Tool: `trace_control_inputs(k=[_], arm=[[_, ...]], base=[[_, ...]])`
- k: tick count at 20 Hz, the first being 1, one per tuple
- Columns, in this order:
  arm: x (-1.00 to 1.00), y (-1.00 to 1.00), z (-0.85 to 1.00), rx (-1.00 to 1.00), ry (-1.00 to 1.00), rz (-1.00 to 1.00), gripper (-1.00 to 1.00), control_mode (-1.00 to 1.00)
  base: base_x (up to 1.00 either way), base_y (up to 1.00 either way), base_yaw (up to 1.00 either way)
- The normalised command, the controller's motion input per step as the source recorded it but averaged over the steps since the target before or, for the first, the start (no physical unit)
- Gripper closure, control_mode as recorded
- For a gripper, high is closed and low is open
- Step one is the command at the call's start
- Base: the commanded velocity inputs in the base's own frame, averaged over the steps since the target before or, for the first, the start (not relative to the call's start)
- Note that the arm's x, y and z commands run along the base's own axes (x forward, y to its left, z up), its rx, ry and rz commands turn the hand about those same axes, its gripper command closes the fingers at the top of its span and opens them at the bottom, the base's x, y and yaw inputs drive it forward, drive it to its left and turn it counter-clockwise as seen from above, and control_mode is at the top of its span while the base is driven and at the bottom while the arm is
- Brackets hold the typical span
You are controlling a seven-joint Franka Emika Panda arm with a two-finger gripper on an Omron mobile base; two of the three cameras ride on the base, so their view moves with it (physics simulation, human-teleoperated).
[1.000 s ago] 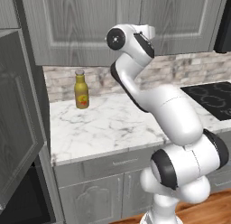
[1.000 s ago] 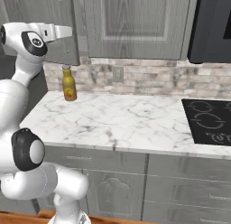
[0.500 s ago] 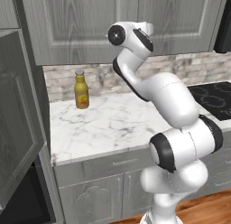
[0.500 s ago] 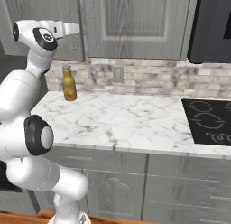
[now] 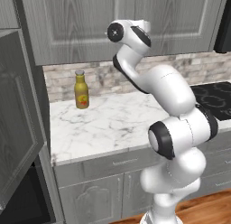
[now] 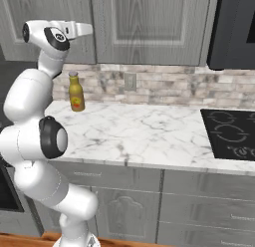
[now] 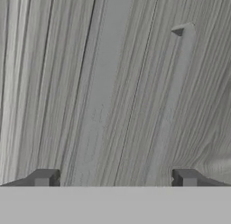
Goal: Close all open cabinet doors.
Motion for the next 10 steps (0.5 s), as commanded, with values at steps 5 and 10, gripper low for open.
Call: trace_control_inputs(k=[5,10], arm=[[0.37,-0.01,0.0,0.0,0.0,0.0,-1.0,-1.0],[0.4,-0.01,0.0,0.0,0.0,0.0,-1.0,-1.0]], base=[[0.0,0.0,0.0],[0.0,0.0,0.0]])
